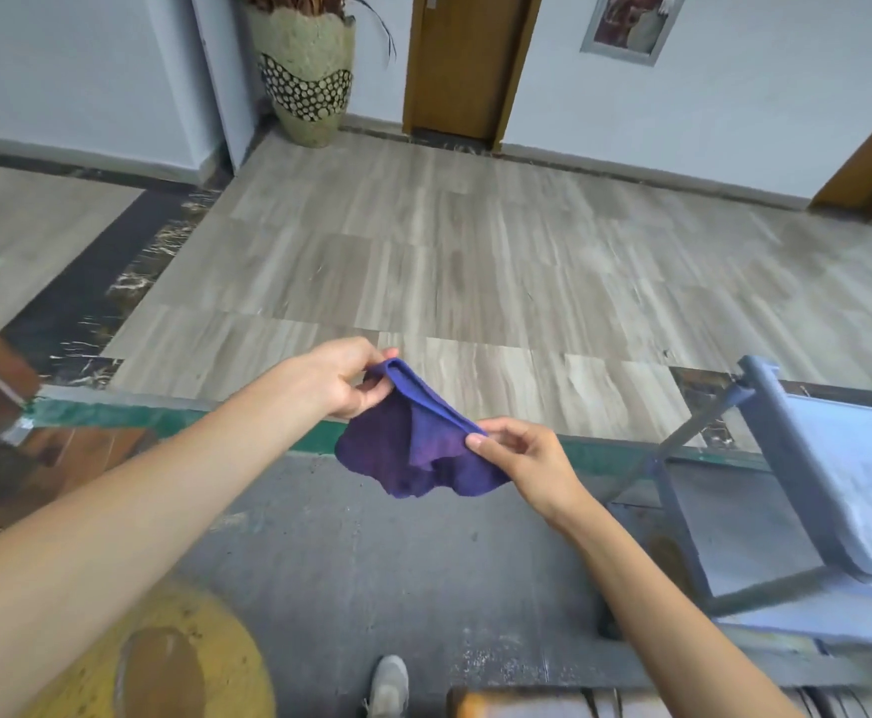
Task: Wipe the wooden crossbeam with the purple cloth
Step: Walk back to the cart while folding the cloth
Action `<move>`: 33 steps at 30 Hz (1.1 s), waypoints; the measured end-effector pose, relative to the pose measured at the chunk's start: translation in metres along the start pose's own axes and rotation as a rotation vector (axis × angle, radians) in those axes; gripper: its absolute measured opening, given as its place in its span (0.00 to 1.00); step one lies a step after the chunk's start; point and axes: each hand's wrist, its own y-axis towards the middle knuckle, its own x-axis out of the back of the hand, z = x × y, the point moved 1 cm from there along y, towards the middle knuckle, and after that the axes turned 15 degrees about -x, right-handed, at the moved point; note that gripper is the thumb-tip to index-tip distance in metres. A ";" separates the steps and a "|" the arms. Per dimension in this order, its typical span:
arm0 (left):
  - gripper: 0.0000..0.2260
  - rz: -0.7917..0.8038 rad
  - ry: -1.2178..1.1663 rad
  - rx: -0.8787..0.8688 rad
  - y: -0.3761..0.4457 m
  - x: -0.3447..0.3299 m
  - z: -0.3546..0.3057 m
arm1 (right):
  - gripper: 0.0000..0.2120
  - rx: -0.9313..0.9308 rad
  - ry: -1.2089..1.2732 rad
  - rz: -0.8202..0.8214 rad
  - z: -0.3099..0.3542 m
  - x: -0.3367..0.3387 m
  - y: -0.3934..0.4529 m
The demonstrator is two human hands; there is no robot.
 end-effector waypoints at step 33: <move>0.17 0.694 1.204 -0.436 0.245 -0.095 -0.103 | 0.34 0.288 -0.728 -0.072 0.081 0.059 0.253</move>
